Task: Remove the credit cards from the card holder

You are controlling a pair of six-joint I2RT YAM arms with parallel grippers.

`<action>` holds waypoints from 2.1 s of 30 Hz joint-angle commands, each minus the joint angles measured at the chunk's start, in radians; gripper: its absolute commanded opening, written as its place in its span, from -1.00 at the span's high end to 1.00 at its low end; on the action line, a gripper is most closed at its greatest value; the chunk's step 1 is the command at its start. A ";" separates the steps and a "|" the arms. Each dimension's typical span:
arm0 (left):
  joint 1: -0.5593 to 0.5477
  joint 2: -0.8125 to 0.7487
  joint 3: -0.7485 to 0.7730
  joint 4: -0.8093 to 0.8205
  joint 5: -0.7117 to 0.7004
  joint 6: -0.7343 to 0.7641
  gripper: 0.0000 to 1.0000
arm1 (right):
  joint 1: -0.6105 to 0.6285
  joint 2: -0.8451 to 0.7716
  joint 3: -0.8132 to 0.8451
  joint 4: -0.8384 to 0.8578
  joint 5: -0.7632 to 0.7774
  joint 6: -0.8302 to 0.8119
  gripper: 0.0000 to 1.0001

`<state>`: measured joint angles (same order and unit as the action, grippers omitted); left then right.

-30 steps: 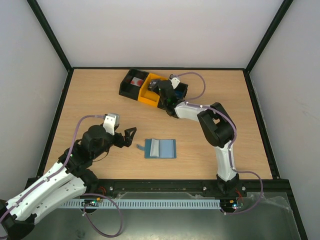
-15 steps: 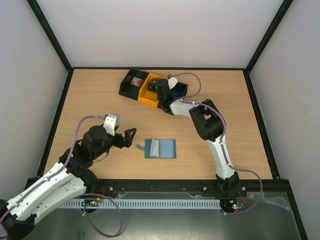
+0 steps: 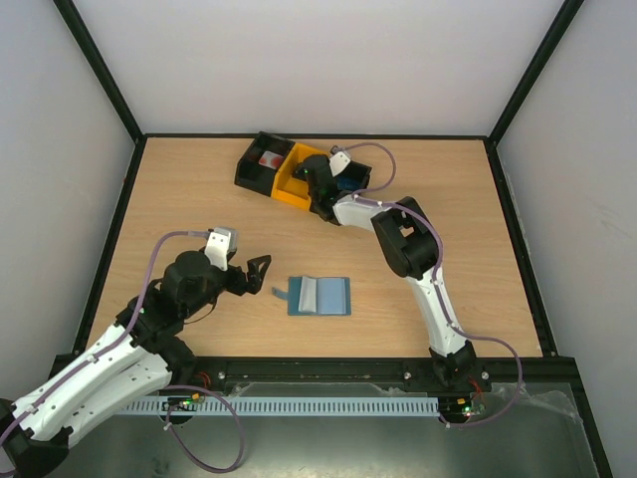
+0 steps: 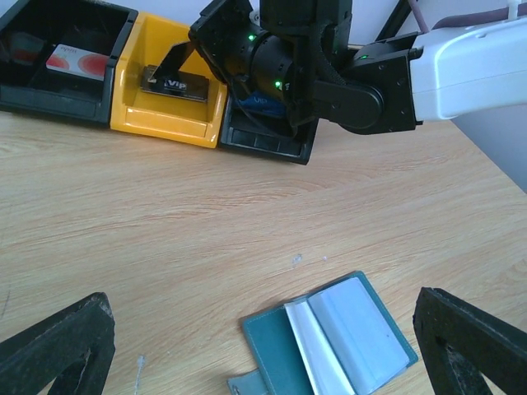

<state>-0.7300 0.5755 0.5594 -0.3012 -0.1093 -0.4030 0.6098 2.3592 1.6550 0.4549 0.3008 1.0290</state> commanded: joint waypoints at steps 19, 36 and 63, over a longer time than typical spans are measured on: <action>0.004 0.026 -0.010 0.011 -0.026 -0.007 -0.99 | -0.001 -0.122 0.030 -0.130 -0.079 -0.129 0.66; 0.007 0.073 0.021 0.031 -0.009 -0.111 -0.99 | -0.001 -0.776 -0.542 -0.321 -0.339 -0.389 0.17; 0.009 -0.077 0.001 0.101 -0.096 -0.239 -0.99 | 0.001 -1.756 -1.087 -0.686 -0.354 -0.342 -0.95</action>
<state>-0.7280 0.4995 0.6033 -0.2379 -0.1879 -0.6071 0.6098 0.6411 0.6083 -0.2012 -0.0490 0.6472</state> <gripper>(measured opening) 0.997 0.979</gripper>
